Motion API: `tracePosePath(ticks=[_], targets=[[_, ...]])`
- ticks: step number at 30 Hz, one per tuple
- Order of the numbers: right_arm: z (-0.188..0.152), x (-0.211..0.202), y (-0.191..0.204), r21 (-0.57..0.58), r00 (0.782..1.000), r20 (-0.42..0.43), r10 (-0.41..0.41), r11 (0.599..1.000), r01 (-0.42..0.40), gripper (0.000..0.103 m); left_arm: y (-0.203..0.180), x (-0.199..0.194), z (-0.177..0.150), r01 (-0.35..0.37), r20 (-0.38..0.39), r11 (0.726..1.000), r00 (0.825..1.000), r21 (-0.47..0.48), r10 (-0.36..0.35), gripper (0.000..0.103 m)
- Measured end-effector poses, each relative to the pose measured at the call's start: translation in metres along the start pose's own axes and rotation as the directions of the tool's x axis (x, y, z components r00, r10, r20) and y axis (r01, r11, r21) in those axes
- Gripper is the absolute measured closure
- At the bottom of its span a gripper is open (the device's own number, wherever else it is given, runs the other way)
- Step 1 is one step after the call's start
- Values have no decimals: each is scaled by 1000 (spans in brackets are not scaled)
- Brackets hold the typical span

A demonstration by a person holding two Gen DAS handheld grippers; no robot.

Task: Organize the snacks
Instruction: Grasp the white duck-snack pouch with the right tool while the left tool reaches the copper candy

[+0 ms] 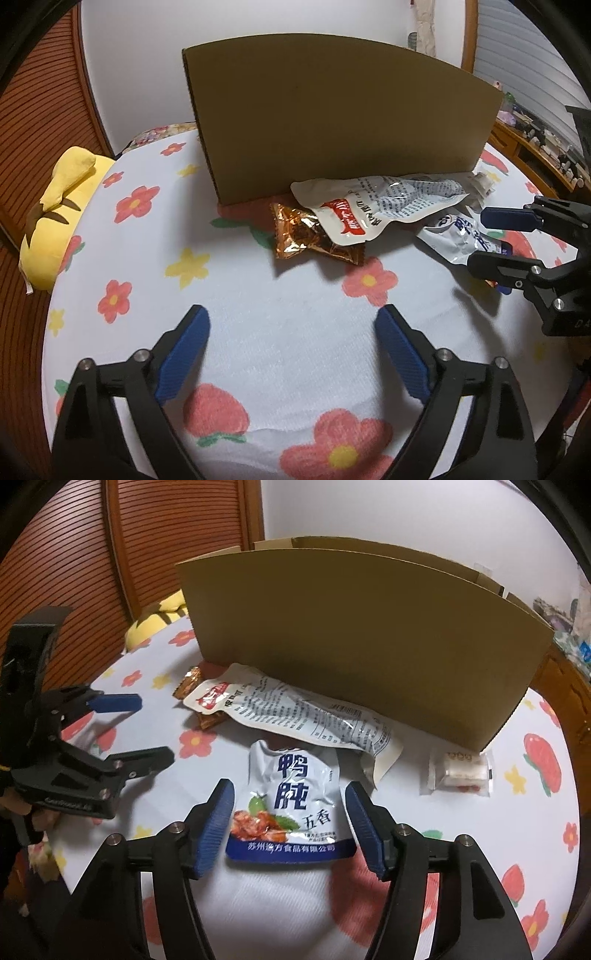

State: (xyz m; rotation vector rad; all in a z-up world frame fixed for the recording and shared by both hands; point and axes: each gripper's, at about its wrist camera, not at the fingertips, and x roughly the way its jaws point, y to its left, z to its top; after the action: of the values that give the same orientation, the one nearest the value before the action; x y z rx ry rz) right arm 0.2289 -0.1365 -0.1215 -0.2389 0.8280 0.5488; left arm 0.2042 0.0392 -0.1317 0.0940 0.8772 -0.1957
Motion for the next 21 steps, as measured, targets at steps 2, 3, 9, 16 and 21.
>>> tracePosePath(ticks=[2, 3, 9, 16, 21], targets=[[2, 4, 0, 0, 1000, -5, -7, 1000, 7, 37, 1, 1, -1, -5, -8, 1000, 1000, -8, 5, 2], [3, 5, 0, -1, 1000, -7, -11, 1000, 11, 35, 2, 1, -1, -2, -11, 1000, 1000, -13, 2, 2], [8, 16, 2, -13, 999, -26, -22, 1000, 21, 33, 5, 2, -3, 8, -20, 1000, 1000, -21, -9, 0], [6, 22, 5, -40, 998, -47, -39, 999, 37, 39, 5, -1, -5, 23, -22, 1000, 999, -11, -23, 3], [1, 17, 7, -66, 998, -63, -24, 998, 20, 41, 8, -5, -3, 47, -1, 999, 999, -19, -47, 11]])
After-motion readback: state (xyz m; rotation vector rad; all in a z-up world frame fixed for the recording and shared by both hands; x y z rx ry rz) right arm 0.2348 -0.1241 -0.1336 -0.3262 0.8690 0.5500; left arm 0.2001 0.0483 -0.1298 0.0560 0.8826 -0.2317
